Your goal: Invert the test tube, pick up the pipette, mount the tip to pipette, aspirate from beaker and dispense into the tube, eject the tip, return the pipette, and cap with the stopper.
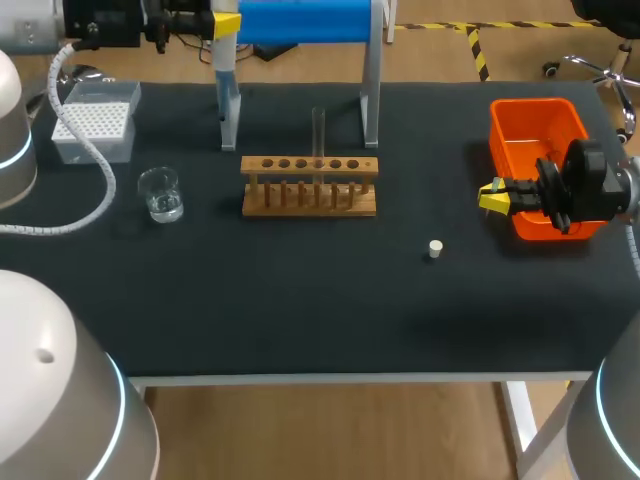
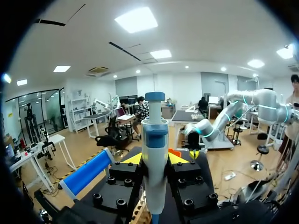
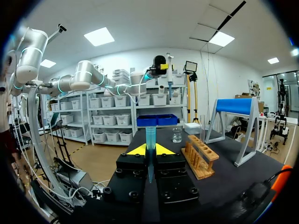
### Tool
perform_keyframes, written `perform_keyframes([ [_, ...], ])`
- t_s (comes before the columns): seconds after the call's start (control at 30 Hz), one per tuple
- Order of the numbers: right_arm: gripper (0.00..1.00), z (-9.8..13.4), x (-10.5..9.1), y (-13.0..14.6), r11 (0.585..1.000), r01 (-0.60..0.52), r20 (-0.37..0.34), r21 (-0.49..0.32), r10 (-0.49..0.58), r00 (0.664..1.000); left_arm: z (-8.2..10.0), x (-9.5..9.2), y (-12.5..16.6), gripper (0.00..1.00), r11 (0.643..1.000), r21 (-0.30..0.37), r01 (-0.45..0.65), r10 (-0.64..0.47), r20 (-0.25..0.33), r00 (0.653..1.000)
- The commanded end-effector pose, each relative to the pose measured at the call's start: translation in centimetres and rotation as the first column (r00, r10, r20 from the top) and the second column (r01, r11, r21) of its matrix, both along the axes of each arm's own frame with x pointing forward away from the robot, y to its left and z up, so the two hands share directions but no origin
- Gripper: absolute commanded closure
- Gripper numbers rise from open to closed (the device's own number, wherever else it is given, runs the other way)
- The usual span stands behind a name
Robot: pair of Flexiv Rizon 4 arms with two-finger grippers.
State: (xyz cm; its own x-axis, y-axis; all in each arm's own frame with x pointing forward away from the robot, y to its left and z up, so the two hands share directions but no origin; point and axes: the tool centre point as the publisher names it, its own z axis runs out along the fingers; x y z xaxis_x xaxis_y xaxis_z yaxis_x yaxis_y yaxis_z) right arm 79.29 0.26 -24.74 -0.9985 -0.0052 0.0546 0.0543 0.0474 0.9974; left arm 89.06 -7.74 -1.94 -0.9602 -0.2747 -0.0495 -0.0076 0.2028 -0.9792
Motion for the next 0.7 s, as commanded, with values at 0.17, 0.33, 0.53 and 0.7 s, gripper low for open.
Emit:
perform_keyframes([
  [0.17, 1.00, 0.0, -0.1, 0.0, 1.000, 0.002, 0.001, -0.001, -0.002, 1.000, 0.0, 0.1, 0.1, 1.00, 1.000, -0.001, 0.003, -0.003, 0.000, 1.000],
  [0.33, 1.00, 0.0, -0.1, 0.0, 1.000, 0.002, 0.001, -0.001, -0.002, 1.000, 0.0, 0.1, 0.1, 1.00, 1.000, -0.001, 0.003, -0.003, 0.000, 1.000],
  [0.53, 1.00, 0.0, -0.1, 0.0, 1.000, 0.002, 0.001, -0.001, -0.002, 1.000, 0.1, -0.5, 0.0, 1.00, 0.999, -0.020, 0.031, -0.031, 0.004, 1.000],
  [0.7, 1.00, 0.0, -0.1, 0.0, 1.000, 0.002, 0.001, -0.001, -0.002, 1.000, 0.6, -2.1, -1.1, 1.00, 0.994, -0.060, 0.095, -0.095, 0.010, 0.995],
])
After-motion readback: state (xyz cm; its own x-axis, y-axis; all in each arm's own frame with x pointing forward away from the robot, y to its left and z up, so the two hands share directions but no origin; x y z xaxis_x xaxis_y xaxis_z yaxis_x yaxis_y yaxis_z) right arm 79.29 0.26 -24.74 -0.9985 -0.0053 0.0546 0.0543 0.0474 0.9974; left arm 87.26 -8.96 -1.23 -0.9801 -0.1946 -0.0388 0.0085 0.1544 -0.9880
